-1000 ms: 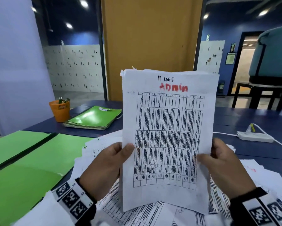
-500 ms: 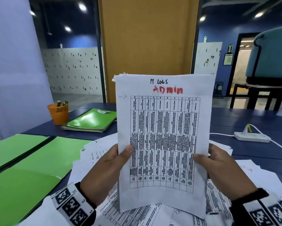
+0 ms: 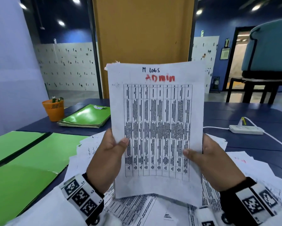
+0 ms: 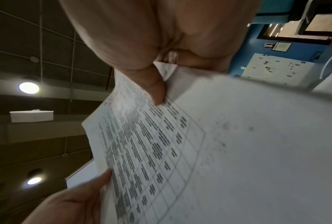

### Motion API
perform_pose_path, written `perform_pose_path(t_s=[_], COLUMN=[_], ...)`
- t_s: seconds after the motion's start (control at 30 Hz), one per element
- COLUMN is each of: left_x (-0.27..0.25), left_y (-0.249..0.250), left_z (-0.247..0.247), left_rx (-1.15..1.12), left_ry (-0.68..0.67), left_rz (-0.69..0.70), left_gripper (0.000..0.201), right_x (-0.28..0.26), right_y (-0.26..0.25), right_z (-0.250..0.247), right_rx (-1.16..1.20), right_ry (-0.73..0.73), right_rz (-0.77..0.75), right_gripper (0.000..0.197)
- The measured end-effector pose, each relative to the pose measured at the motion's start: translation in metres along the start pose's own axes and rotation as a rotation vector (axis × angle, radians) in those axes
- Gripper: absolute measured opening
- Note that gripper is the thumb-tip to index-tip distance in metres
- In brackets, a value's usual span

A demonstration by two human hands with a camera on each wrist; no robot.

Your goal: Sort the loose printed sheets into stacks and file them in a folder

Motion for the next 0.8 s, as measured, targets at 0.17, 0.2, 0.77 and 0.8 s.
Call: perform_pose_path(t_s=[0.17, 0.2, 0.77, 0.8], left_x=[0.008, 0.007, 0.021, 0.021], left_y=[-0.001, -0.009, -0.033, -0.033], left_z=[-0.001, -0.001, 0.000, 0.001], left_rx=[-0.072, -0.081, -0.071, -0.097], left_ry=[0.035, 0.027, -0.071, -0.070], left_rz=[-0.004, -0.044, -0.154, -0.166], left_gripper=[0.032, 0.032, 0.036, 0.036], right_x=[-0.002, -0.001, 0.007, 0.007], right_y=[0.003, 0.006, 0.028, 0.026], right_z=[0.002, 0.005, 0.004, 0.002], right_rx=[0.093, 0.090, 0.173, 0.188], right_ry=[0.083, 0.064, 0.133, 0.167], right_rz=[0.022, 0.037, 0.095, 0.093], right_gripper=[0.029, 0.030, 0.037, 0.038])
Point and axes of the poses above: each hand's wrist, its own x-axis towards the middle knuckle, its own z-axis out of the palm, y = z × x, the point moved 10 cm from there along x, towards the middle knuckle, and after that the axes turned 7 degrees about -x, right-handed, at the moved point
